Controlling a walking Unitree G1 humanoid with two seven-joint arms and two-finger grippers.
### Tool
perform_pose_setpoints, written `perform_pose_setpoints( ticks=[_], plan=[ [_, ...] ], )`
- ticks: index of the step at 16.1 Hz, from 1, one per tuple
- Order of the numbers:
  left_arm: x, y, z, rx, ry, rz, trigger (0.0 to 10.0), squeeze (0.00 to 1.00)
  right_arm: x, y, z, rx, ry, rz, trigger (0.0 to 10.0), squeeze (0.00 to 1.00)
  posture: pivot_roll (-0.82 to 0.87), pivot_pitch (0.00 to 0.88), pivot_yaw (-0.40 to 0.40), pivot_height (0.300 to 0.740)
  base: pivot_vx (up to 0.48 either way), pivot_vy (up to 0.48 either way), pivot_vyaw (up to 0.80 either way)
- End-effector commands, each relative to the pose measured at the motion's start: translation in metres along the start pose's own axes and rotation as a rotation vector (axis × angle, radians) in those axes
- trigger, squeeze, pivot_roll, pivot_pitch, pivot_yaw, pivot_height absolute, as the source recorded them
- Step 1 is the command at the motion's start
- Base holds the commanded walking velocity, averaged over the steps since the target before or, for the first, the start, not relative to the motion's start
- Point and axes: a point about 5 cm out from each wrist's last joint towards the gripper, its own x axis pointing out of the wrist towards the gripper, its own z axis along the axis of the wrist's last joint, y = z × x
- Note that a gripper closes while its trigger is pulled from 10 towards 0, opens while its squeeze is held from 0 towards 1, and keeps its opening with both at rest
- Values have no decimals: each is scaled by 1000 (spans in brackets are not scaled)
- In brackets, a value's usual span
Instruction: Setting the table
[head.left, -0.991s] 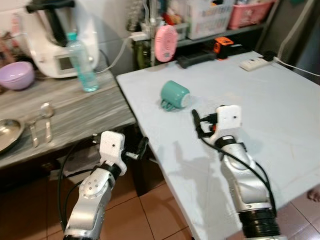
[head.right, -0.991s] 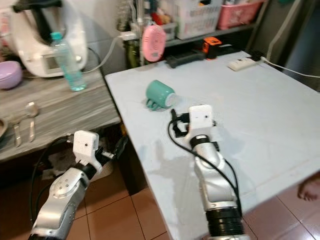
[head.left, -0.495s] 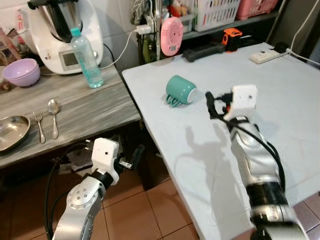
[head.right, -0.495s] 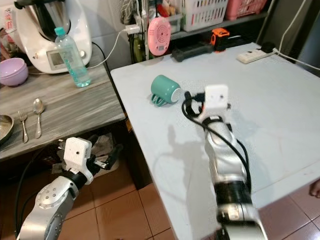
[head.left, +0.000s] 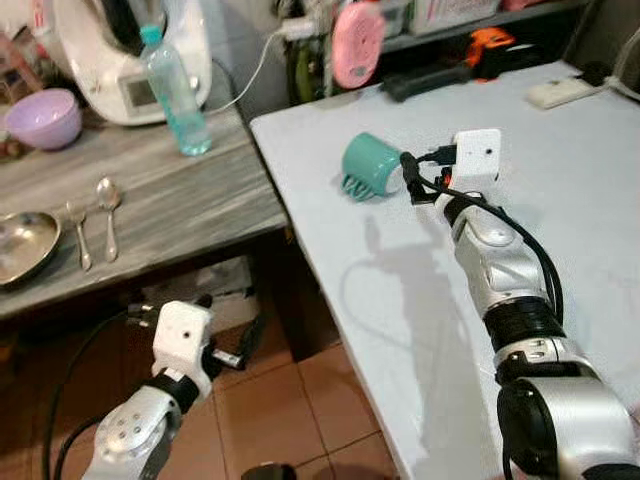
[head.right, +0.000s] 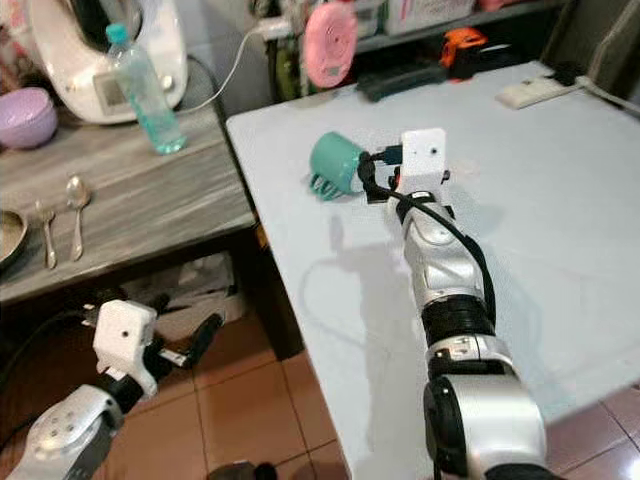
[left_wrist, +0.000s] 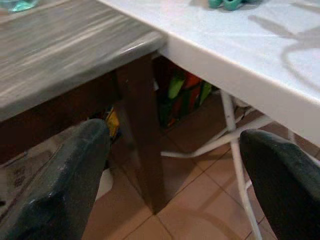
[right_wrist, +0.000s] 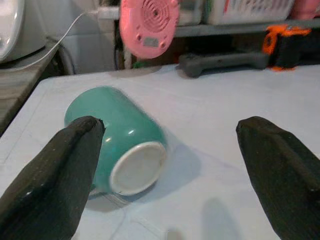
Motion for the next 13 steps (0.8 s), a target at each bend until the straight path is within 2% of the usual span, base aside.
perform_pose_setpoints(
  ticks=[1,6,11,13],
  plan=[
    [-5,2,3,8,1,13,10000,0,3,3,3,5,-6,14,10000,0,183,163,96,740,0,0,0],
    [5,0,6,-20,-9,49,10000,0,-2,15,-1,0,-61,58,10000,0,164,103,52,740,0,0,0],
    [29,8,9,-47,-55,107,10000,0,-35,26,-21,14,-71,81,10000,0,115,14,-5,740,0,0,0],
    [32,10,8,-65,-61,128,10000,0,-47,29,-28,15,-55,87,10000,0,96,0,-12,740,0,0,-469]
  ],
)
